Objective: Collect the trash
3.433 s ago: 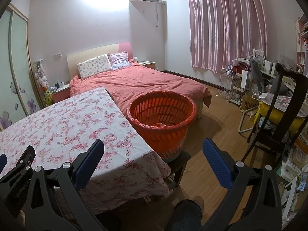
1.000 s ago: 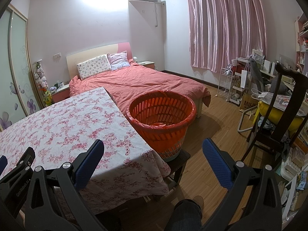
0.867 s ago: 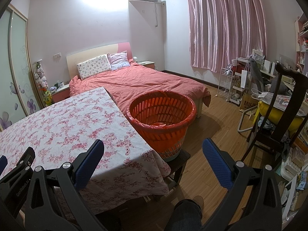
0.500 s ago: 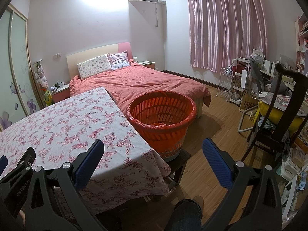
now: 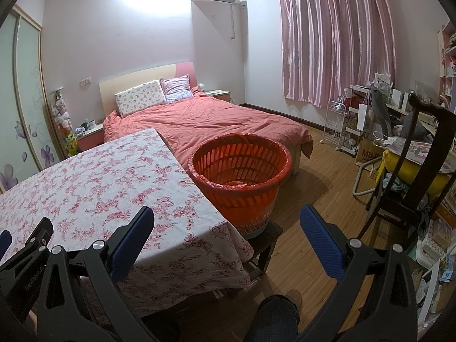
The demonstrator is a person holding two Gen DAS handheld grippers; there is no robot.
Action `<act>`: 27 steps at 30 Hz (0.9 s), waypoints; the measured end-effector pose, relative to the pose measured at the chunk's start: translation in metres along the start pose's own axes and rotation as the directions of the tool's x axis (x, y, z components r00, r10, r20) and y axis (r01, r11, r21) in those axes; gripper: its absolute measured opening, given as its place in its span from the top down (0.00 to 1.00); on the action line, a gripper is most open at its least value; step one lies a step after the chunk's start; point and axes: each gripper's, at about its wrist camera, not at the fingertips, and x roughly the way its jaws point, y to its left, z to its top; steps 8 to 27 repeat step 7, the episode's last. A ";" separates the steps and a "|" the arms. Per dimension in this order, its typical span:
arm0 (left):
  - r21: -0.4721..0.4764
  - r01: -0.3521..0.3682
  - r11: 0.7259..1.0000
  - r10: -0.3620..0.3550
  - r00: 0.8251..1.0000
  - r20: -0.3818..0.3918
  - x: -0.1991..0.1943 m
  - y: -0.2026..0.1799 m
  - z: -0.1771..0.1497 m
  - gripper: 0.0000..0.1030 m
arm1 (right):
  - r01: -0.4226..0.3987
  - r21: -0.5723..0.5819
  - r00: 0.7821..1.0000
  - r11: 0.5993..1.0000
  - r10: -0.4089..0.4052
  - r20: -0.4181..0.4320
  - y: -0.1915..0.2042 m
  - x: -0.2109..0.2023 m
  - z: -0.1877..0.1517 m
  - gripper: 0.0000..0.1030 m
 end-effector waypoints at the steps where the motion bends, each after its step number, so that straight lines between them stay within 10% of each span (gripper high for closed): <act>1: 0.000 0.000 1.000 0.000 1.000 0.000 0.000 0.000 -0.001 0.04 | 0.000 0.000 1.000 1.000 0.000 0.000 0.000 0.000 0.000 0.02; 27: 0.000 0.000 1.000 0.000 1.000 -0.001 0.000 0.000 -0.001 0.04 | 0.000 0.001 1.000 1.000 0.000 -0.001 0.000 0.000 0.000 0.02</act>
